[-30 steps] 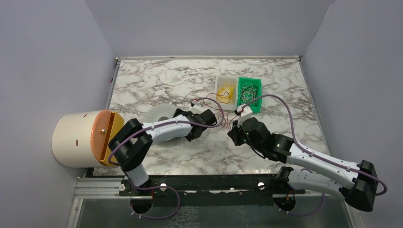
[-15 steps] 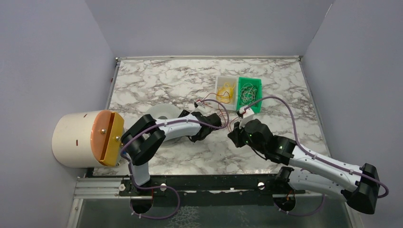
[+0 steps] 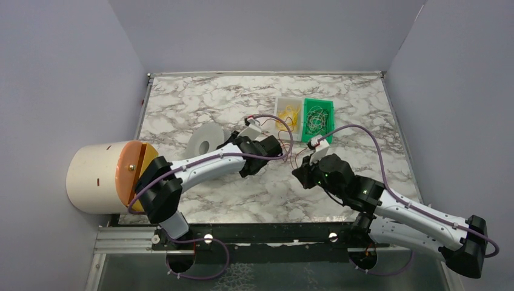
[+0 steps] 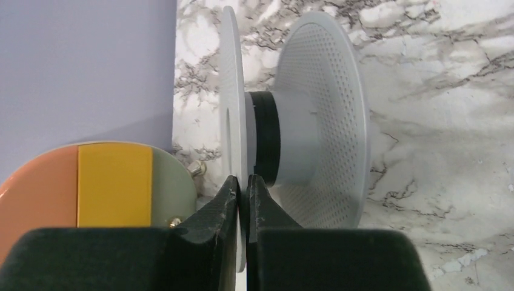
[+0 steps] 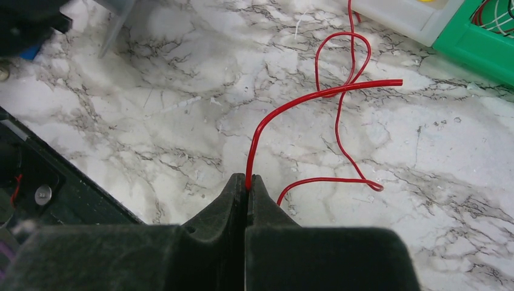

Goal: Wrap the cables

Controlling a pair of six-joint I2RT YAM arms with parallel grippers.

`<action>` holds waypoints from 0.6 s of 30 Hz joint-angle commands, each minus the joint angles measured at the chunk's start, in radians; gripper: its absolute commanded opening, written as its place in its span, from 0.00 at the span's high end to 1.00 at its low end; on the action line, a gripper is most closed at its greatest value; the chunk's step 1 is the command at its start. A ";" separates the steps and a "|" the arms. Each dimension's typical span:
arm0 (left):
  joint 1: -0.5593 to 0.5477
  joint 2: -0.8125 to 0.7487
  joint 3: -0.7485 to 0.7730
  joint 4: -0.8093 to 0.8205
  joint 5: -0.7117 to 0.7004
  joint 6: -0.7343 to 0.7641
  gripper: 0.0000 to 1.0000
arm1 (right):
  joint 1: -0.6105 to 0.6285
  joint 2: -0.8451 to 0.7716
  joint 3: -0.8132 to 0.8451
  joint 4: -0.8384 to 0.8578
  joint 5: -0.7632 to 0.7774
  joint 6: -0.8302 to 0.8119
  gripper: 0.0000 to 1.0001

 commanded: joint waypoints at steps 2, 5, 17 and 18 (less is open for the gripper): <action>-0.010 -0.101 0.030 -0.015 -0.051 0.006 1.00 | -0.003 -0.015 0.003 0.026 -0.031 0.005 0.99; -0.024 -0.147 0.040 -0.024 -0.026 0.013 1.00 | -0.004 -0.015 0.015 0.026 -0.047 -0.009 0.99; -0.067 -0.340 0.047 0.051 0.391 0.184 1.00 | -0.003 -0.014 0.125 -0.025 -0.186 -0.264 0.99; -0.067 -0.355 0.044 0.062 0.427 0.201 1.00 | -0.003 -0.006 0.141 -0.041 -0.202 -0.289 0.99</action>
